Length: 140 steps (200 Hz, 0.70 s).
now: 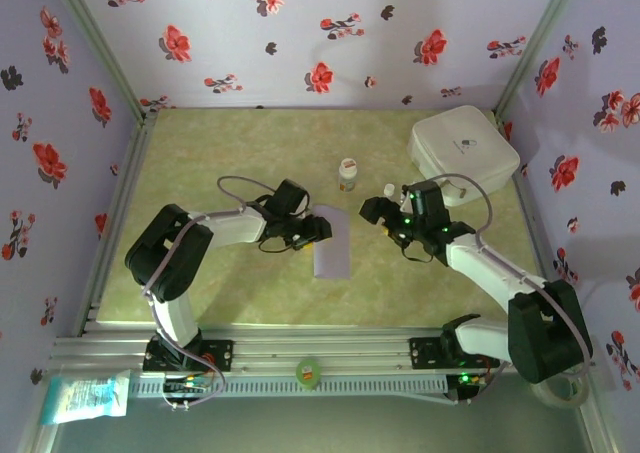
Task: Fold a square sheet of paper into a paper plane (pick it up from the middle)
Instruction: First fold the square sheet of paper in half at the center of the table.
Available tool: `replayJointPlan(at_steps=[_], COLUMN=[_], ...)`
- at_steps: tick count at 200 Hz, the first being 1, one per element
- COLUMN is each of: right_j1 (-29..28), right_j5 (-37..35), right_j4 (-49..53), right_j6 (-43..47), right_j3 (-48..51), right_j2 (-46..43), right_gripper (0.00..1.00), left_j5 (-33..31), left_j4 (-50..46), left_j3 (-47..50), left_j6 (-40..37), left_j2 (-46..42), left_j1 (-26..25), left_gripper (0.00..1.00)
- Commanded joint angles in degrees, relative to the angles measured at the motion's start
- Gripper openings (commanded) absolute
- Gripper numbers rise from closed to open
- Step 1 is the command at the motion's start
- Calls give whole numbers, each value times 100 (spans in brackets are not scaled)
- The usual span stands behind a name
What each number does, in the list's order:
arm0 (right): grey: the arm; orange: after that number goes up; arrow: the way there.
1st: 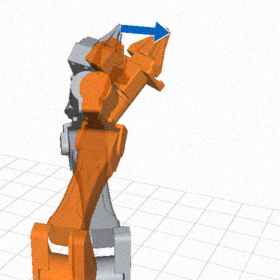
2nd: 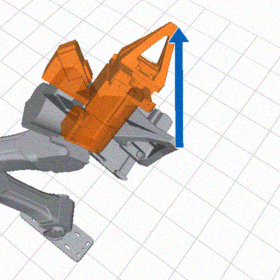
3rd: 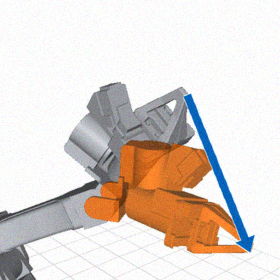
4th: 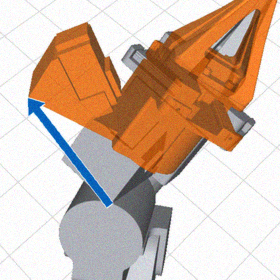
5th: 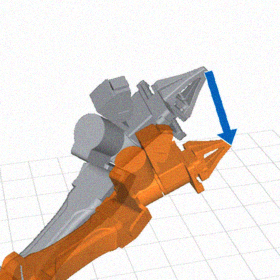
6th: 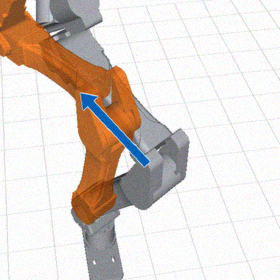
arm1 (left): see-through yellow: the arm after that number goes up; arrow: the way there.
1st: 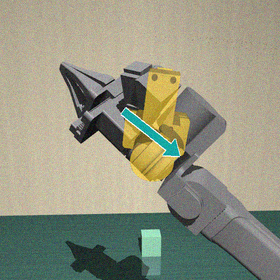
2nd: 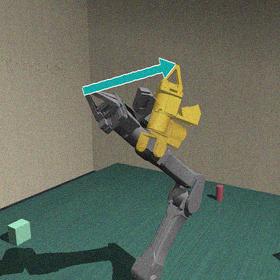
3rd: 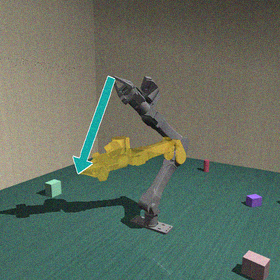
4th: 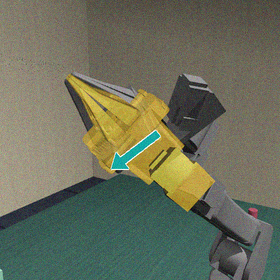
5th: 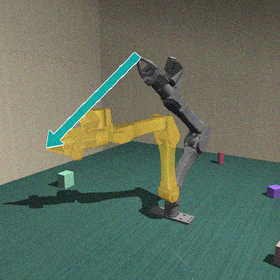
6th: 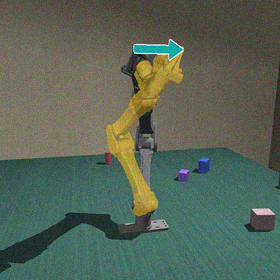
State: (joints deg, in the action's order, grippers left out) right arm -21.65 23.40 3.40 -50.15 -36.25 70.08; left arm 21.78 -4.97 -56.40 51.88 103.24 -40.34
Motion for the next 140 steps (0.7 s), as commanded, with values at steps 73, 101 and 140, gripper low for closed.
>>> replayJointPlan(at_steps=[73,101,140], right_j1=[-187,-233,-295], right_j5=[200,305,297], right_j4=[-269,-457,-671], right_j6=[-71,-121,-214], right_j3=[-100,-81,-6], right_j2=[390,659,989], right_gripper=[81,62,49], left_j5=[-938,-1067,-1141], left_j4=[-713,-826,-964], left_j3=[-84,-85,-82], left_j6=[-326,-331,-401], left_j2=[-366,-372,-376], left_j1=[-58,-54,-58], left_gripper=[55,54,51])
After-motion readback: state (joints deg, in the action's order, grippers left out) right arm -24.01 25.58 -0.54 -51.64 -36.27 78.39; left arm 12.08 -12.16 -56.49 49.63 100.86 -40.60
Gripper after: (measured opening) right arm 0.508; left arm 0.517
